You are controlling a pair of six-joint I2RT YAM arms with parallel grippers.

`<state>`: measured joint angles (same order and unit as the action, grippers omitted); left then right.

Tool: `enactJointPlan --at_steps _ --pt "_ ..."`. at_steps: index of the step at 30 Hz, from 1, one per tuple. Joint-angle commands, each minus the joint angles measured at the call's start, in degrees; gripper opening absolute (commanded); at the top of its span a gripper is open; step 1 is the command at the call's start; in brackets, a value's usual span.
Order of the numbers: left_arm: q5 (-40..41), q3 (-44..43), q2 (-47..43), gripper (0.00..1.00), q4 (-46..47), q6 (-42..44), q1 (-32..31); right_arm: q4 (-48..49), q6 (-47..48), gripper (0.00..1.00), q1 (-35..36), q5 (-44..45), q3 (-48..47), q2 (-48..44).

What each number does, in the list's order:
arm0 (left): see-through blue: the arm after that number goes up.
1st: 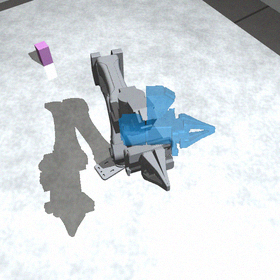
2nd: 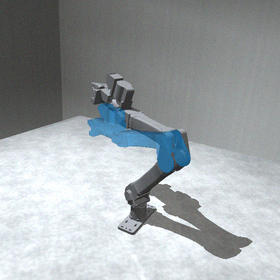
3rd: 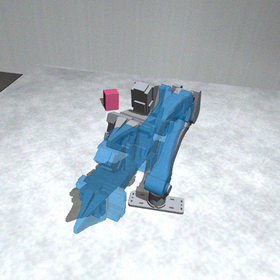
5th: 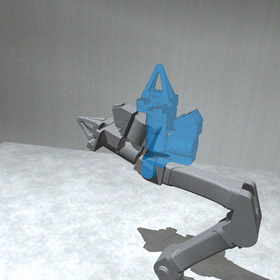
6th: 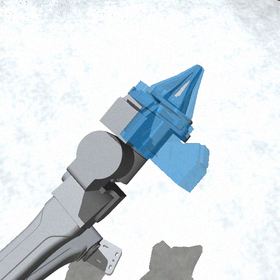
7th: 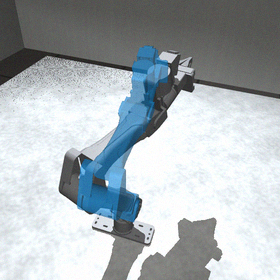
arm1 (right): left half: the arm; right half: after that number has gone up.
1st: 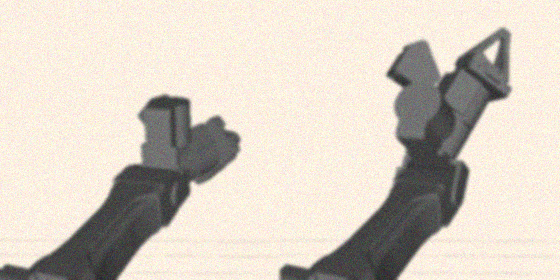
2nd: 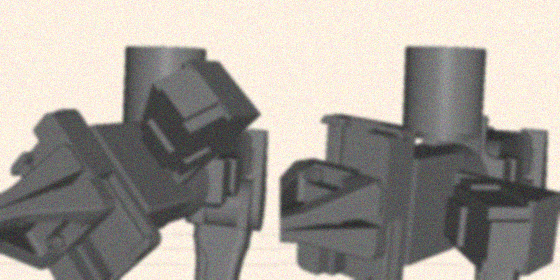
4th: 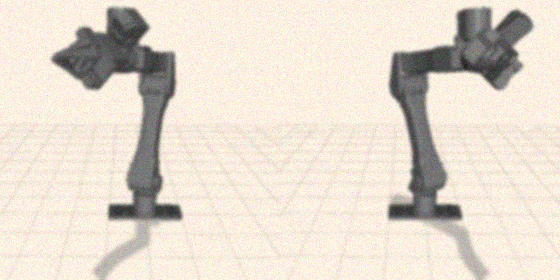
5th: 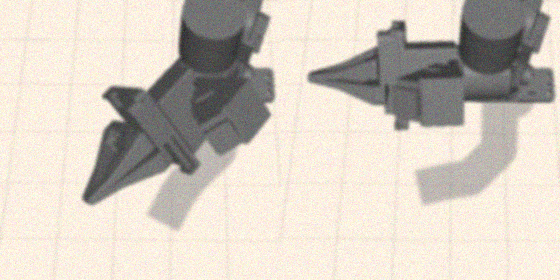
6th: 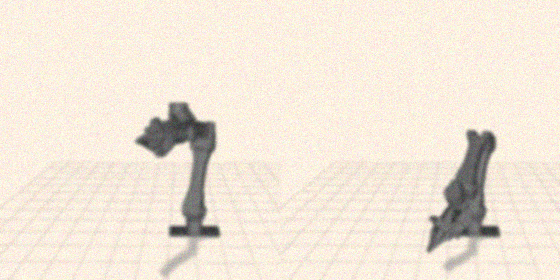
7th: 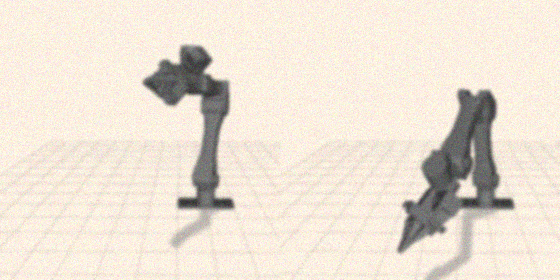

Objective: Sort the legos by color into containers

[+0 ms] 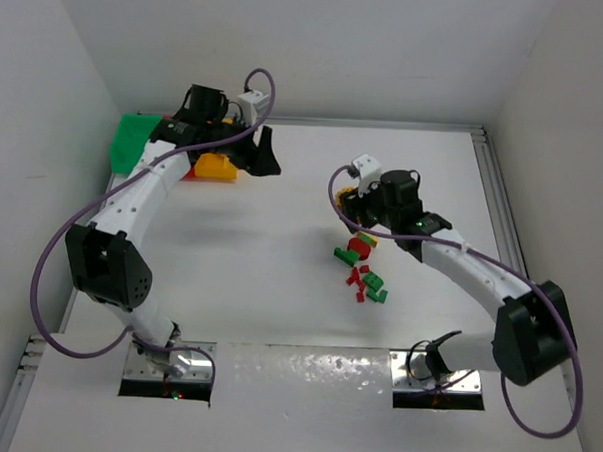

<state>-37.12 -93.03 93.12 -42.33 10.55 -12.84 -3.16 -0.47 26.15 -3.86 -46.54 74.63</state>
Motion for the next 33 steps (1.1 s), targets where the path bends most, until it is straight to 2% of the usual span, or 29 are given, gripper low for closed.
enactJointPlan --at_steps 1,4,11,17,23,25,26,28,29,33 --pt "-7.7 -0.9 1.4 0.66 2.7 -4.4 -1.8 11.5 2.2 0.0 2.0 -7.1 -6.6 4.6" --pt "-9.8 1.2 2.4 0.7 6.3 -9.8 -2.4 13.8 1.1 0.0 4.4 -8.8 -9.3 8.1" --pt "-10.9 7.1 5.1 0.73 13.9 -20.8 -4.5 17.5 2.1 0.0 9.0 -6.0 -9.9 11.7" --pt "-7.1 6.4 6.7 0.75 16.2 -22.0 -5.2 17.1 2.1 0.0 10.3 -5.5 -10.1 12.6" --pt "-7.8 8.7 7.3 0.71 15.8 -22.2 -6.6 16.9 3.5 0.0 10.6 -3.2 -10.9 13.7" --pt "-8.3 10.6 7.2 0.61 18.0 -24.1 -6.6 17.7 3.4 0.0 10.5 -3.3 -11.0 14.2" --pt "-8.8 11.3 7.3 0.51 18.6 -25.3 -6.7 17.7 3.3 0.0 10.5 -3.3 -10.9 14.4" --pt "-9.3 11.6 7.4 0.39 19.6 -26.0 -6.6 18.3 2.7 0.0 10.5 -3.3 -10.5 14.7" --pt "-9.2 11.3 7.4 0.27 19.6 -26.2 -6.6 18.4 2.4 0.0 10.5 -3.3 -10.3 14.6" --pt "-9.7 11.0 8.0 0.23 18.9 -26.7 -6.6 20.2 1.7 0.0 10.5 -2.2 -9.2 14.1"
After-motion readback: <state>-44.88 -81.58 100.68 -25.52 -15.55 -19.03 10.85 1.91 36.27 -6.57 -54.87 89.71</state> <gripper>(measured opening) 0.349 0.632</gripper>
